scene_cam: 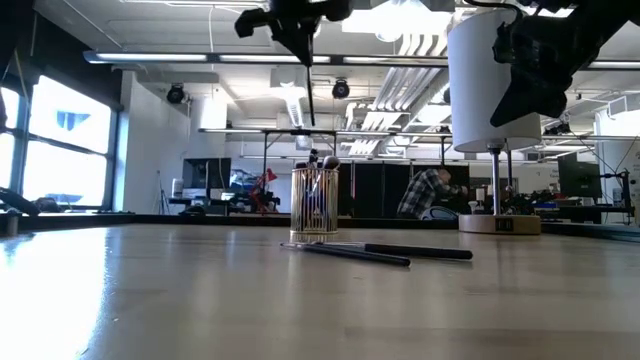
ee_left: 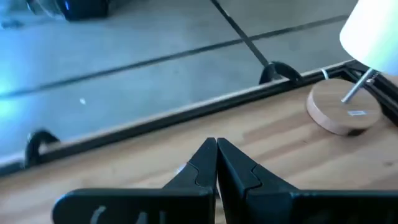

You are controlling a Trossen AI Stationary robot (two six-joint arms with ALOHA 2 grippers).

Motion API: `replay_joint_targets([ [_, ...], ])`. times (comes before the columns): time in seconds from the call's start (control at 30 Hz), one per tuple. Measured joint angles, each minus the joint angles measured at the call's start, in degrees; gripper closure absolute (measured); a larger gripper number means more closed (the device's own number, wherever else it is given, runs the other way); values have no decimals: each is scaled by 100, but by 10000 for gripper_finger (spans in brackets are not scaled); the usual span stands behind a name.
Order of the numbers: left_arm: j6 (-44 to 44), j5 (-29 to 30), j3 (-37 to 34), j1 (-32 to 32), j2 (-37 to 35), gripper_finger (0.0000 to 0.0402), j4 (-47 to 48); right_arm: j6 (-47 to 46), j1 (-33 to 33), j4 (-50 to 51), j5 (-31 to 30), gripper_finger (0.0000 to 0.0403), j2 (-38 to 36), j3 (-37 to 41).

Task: Put items in baskets/containers
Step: Put the eyeshadow brush into the pen holder, then put the foundation brush into the pen holder

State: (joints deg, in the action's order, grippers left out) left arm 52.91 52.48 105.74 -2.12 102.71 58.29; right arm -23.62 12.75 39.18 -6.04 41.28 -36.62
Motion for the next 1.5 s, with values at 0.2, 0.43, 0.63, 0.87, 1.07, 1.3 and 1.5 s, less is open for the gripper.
replay_joint_targets([
  [0.2, -1699, -311, -305, -581, 9, 401, -997, -355, 0, -63, -147, 391, 0, 0],
  [0.43, -3261, -1509, -1317, -1188, 7, 401, -3138, -974, 0, -281, -675, 391, 2, 0],
  [0.63, -4194, -2073, -2171, -1604, -140, 401, -4491, -1430, -2, -603, -941, 391, 0, -2],
  [0.87, -4667, -2884, -2837, -1913, -369, 401, -5458, -1932, 0, -780, -1386, 391, 3, -2],
  [1.07, -4670, -3767, -3378, -1914, -516, 401, -5933, -2146, -5, -794, -1542, 391, 143, -2],
  [1.3, -4665, -4138, -3644, -1938, -570, 380, -5798, -2142, -3, -956, -1553, 391, 578, -2],
  [1.5, -4665, -4442, -3656, -1924, -550, 326, -5550, -2141, -4, -973, -1429, 391, 1031, -2],
])
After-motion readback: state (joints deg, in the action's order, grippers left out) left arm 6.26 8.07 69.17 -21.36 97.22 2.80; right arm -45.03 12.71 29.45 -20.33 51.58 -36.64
